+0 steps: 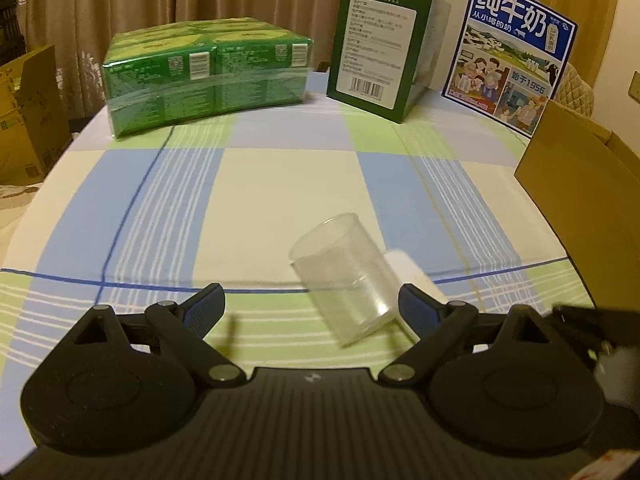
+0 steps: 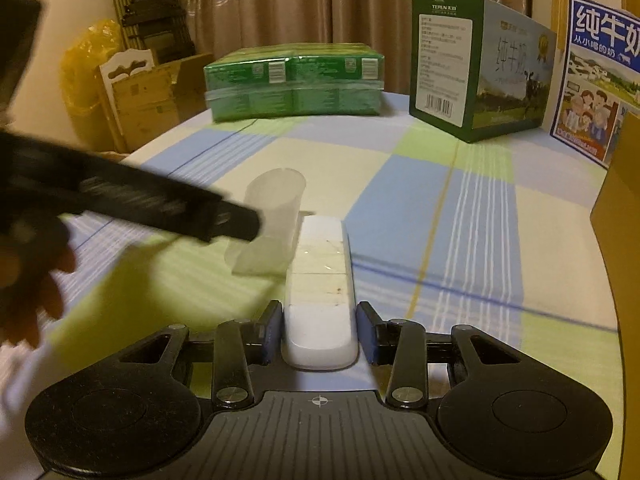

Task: Organize rigid objects
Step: 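Grasp the white bar with the right gripper while the left gripper grasps the clear cup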

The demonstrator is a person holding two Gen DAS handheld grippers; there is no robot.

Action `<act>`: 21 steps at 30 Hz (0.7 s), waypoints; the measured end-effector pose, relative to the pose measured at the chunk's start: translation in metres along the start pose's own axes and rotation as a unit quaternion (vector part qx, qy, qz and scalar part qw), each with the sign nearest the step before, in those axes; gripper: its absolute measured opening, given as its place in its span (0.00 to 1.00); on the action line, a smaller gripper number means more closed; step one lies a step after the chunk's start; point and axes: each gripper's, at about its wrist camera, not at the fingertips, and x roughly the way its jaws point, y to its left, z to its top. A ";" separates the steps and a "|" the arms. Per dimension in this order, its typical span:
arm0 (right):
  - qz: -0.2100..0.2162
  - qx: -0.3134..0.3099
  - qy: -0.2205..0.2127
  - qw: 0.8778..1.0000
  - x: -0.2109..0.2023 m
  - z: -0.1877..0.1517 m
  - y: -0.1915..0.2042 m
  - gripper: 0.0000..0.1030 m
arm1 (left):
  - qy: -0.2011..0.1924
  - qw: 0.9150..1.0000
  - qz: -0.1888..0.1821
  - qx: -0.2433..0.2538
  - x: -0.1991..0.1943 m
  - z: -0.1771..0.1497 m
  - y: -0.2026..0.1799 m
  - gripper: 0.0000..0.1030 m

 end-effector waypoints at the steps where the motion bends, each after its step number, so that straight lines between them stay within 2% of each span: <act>1: 0.000 0.004 0.000 1.000 -0.003 -0.002 0.001 0.36 | 0.001 1.000 -0.004 -0.005 0.003 0.001 0.000 0.89; 5: 0.000 0.016 0.002 1.000 -0.014 -0.008 0.003 0.36 | 0.006 1.000 -0.016 -0.018 0.016 0.005 -0.002 0.87; 9: -0.026 0.018 0.004 0.999 -0.024 -0.015 0.001 0.36 | 0.007 1.000 -0.020 -0.014 0.024 0.007 -0.009 0.78; 15: -0.075 0.041 0.002 0.996 -0.036 -0.024 -0.017 0.36 | 0.013 0.999 -0.011 0.032 0.037 0.004 -0.032 0.62; 17: -0.080 0.044 0.003 0.996 -0.041 -0.026 -0.022 0.36 | 0.013 0.998 0.004 0.054 0.039 0.000 -0.038 0.50; 19: -0.082 0.049 0.004 0.995 -0.045 -0.028 -0.026 0.36 | 0.012 0.997 0.013 0.076 0.037 -0.004 -0.043 0.47; 21: -0.084 0.060 0.007 0.995 -0.050 -0.029 -0.030 0.36 | 0.017 0.997 0.007 0.074 0.033 -0.007 -0.044 0.47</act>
